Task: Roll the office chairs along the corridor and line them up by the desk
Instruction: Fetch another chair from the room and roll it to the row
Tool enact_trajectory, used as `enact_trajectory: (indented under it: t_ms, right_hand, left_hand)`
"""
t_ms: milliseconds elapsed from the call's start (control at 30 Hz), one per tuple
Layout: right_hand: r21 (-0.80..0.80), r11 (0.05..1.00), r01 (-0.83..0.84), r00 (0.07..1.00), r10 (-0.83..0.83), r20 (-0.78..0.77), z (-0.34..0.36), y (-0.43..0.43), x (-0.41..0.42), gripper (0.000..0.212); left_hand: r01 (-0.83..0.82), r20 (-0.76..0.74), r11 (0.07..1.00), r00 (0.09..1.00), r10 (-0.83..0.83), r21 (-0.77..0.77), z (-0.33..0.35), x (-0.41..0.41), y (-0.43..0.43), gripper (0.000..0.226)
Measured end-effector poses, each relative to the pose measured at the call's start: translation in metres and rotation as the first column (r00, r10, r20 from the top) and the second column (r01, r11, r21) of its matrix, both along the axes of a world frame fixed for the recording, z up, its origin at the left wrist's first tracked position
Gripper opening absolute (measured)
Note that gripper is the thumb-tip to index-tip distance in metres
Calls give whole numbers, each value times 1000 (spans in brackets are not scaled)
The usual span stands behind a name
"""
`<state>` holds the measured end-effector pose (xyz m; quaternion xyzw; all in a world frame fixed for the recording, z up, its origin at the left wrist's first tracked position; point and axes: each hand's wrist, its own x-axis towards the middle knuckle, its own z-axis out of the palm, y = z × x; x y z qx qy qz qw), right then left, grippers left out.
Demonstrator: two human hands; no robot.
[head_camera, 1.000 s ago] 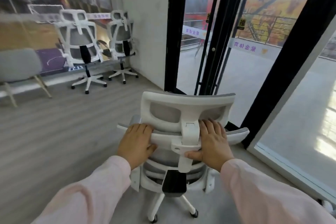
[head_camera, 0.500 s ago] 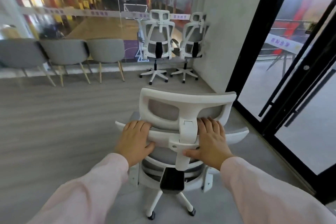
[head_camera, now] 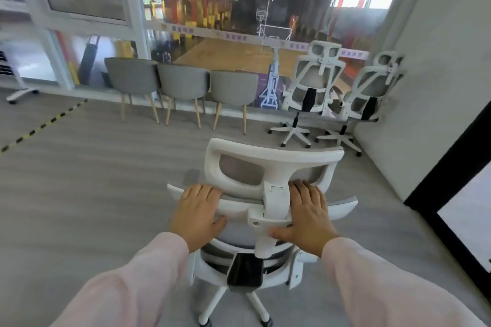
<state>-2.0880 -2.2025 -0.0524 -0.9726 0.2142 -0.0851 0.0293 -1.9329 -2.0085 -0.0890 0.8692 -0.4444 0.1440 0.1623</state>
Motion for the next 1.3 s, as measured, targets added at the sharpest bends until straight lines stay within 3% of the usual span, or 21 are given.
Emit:
enact_trajectory:
  t_ms: [600,1133,1300]
  right_hand:
    - [-17,935,-355,935,355,23,1,27,376,114]
    - [22,696,-717,697,717,34,10,40,734,114]
    - [54,637,-769,639,768,44,13,76,835,110]
  left_hand:
    - [-336,24,941,941,337,-42,-3,303,71,41]
    - [-699,-109,714,706,699,50,16,551,91,39]
    - [-771,-71,634,630,773,63,17,634,121,40]
